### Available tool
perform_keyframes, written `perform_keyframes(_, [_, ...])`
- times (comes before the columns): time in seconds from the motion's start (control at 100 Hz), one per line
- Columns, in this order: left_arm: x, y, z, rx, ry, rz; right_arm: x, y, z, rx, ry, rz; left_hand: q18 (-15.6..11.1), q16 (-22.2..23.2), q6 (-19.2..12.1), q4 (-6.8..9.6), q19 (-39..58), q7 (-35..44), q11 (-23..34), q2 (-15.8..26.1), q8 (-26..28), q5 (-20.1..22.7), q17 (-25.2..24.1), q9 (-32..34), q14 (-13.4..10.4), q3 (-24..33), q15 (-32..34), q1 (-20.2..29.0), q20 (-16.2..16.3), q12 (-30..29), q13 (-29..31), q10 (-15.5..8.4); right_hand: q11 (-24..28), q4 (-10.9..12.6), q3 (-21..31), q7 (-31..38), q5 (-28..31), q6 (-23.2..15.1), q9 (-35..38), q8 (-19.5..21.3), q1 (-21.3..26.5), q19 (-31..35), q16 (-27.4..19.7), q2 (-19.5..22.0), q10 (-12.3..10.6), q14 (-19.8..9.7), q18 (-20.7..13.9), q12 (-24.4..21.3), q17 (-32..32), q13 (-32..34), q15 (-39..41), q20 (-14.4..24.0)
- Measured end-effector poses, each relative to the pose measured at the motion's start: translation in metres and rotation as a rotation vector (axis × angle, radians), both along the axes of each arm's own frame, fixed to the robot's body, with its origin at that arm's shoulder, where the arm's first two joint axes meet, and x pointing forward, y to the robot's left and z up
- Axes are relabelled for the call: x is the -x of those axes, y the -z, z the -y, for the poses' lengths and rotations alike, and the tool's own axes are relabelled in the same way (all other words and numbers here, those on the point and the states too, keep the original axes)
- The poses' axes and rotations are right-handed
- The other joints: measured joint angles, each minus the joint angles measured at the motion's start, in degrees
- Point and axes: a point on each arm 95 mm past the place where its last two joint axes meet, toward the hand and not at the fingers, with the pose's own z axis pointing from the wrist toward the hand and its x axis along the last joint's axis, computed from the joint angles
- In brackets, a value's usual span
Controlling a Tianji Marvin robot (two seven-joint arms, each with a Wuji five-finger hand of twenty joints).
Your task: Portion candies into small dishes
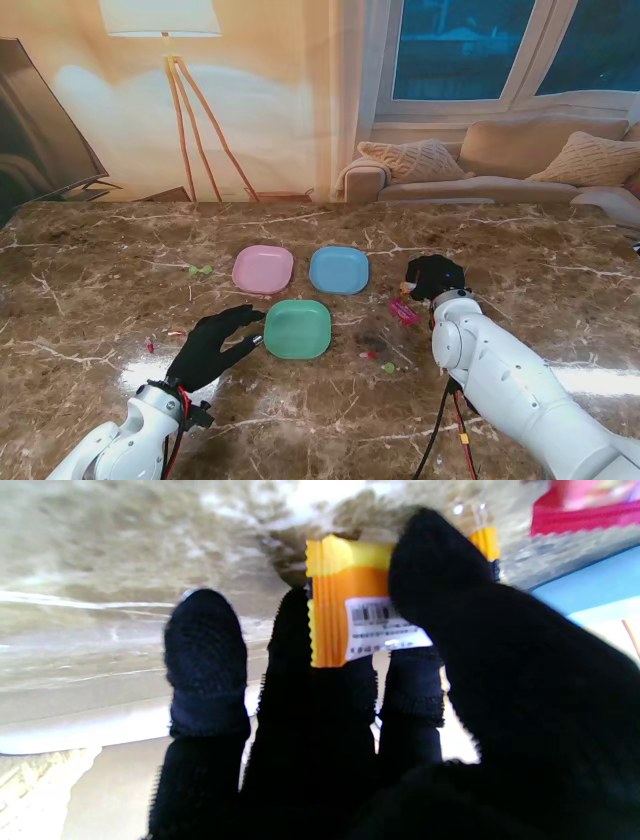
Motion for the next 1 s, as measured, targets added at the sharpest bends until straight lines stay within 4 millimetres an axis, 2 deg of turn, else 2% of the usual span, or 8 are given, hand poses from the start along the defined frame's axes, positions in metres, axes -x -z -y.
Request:
perform_keyframes(0.13, [-0.001, 0.000, 0.000, 0.000, 0.000, 0.001, 0.002, -0.001, 0.000, -0.004, -0.006, -0.004, 0.00, 0.00, -0.04, 0.00, 0.00, 0.00, 0.00, 0.00, 0.01, 0.00, 0.00, 0.00, 0.00, 0.00, 0.00, 0.00, 0.00, 0.00, 0.00, 0.00, -0.09, 0.00, 0.13, -0.10, -0.21, 1.54, 0.34, -0.43, -2.46, 0.00, 0.01, 2.31, 0.16, 0.05, 0.41, -0.62, 0.00, 0.00, -2.99, -0.05])
perform_keyframes(0.27, [-0.001, -0.001, 0.000, 0.001, 0.001, 0.003, 0.005, -0.001, 0.000, -0.003, -0.016, -0.001, 0.00, 0.00, -0.05, 0.00, 0.00, 0.01, 0.00, 0.00, 0.01, 0.00, 0.00, 0.00, -0.01, 0.00, 0.00, 0.00, 0.00, -0.01, 0.00, 0.00, 0.34, 0.00, 2.06, -0.10, -1.48, 2.97, 0.34, 4.80, -3.76, 0.00, -0.08, 3.54, 0.94, 0.51, 0.43, 2.20, -0.05, 0.29, -6.98, -0.06])
perform_keyframes(0.31, [-0.001, -0.001, 0.000, 0.001, 0.001, 0.004, 0.007, -0.002, -0.001, -0.001, -0.021, 0.001, 0.00, 0.00, -0.05, 0.00, 0.00, 0.01, 0.00, 0.00, 0.01, 0.00, 0.00, 0.00, -0.01, 0.00, 0.00, 0.00, 0.00, -0.01, 0.00, 0.00, 0.78, 0.00, 2.89, -0.10, -1.66, 3.03, 0.35, 6.44, -4.48, 0.02, -0.06, 3.57, 1.02, 0.62, 0.49, 3.01, -0.11, 2.97, -12.94, -0.06])
perform_keyframes(0.33, [-0.002, -0.001, 0.001, 0.001, 0.002, 0.004, 0.008, -0.002, -0.002, -0.001, -0.024, 0.003, 0.00, 0.00, -0.05, 0.00, 0.00, 0.01, 0.00, 0.00, 0.01, 0.00, 0.00, 0.00, -0.01, 0.00, 0.00, 0.00, 0.00, -0.01, 0.00, 0.00, 0.88, 0.00, 2.99, -0.10, -1.68, 3.11, 0.39, 7.10, -4.54, 0.14, 3.14, 3.57, 1.10, 0.74, 0.79, 3.52, -0.13, 6.15, -3.33, -0.07])
perform_keyframes(0.36, [-0.002, -0.001, 0.001, 0.001, 0.002, 0.005, 0.009, -0.004, -0.003, -0.001, -0.030, 0.008, 0.00, 0.00, -0.05, 0.00, 0.00, 0.01, 0.00, 0.00, 0.01, 0.00, 0.00, 0.00, -0.01, 0.00, 0.00, 0.00, 0.00, -0.01, 0.00, 0.00, 1.41, 0.00, 3.46, -0.10, -1.72, 3.15, 0.99, 8.16, -5.27, 0.75, 4.68, 3.57, 0.99, 2.70, 1.13, 3.76, -0.09, 11.56, 6.15, -0.08])
perform_keyframes(0.43, [-0.002, -0.001, 0.001, 0.001, 0.002, 0.005, 0.014, -0.004, -0.009, -0.003, -0.045, 0.009, 0.00, 0.00, -0.06, 0.00, 0.00, 0.01, 0.00, 0.00, 0.01, 0.00, 0.00, 0.00, -0.01, 0.00, 0.00, 0.00, 0.00, -0.01, 0.00, 0.00, 2.08, 0.00, 4.03, -0.10, -1.72, 3.17, 0.99, 9.29, -6.15, 1.48, 6.84, 3.57, 0.90, 2.85, 0.99, 4.94, -0.09, 13.87, 13.31, -0.02])
perform_keyframes(0.65, [-0.002, -0.001, 0.000, 0.000, 0.000, 0.008, 0.018, -0.022, -0.029, -0.001, -0.101, 0.055, 0.00, 0.00, -0.07, 0.00, 0.00, 0.01, 0.00, 0.00, 0.01, 0.00, 0.00, 0.00, 0.00, 0.00, 0.00, 0.00, 0.00, -0.01, 0.00, 0.00, 2.17, -0.01, 4.07, -0.10, -1.72, 3.17, 1.01, 10.52, -6.32, 2.18, 7.52, 3.57, 0.90, 2.85, 0.94, 5.67, -0.01, 14.53, 15.90, 0.68])
perform_keyframes(1.0, [-0.002, -0.001, -0.001, 0.001, -0.005, 0.007, 0.003, -0.060, -0.070, 0.011, -0.197, 0.152, 0.00, 0.00, -0.07, 0.00, 0.01, 0.01, 0.00, 0.00, 0.02, 0.00, 0.00, 0.00, -0.01, 0.00, 0.00, 0.00, 0.00, -0.01, 0.00, 0.00, 2.19, -0.03, 4.03, -0.82, -1.72, 3.17, 1.02, 10.48, -6.91, 2.22, 7.53, 4.69, 0.90, 2.85, 0.63, 5.72, -0.99, 14.53, 15.86, 1.38])
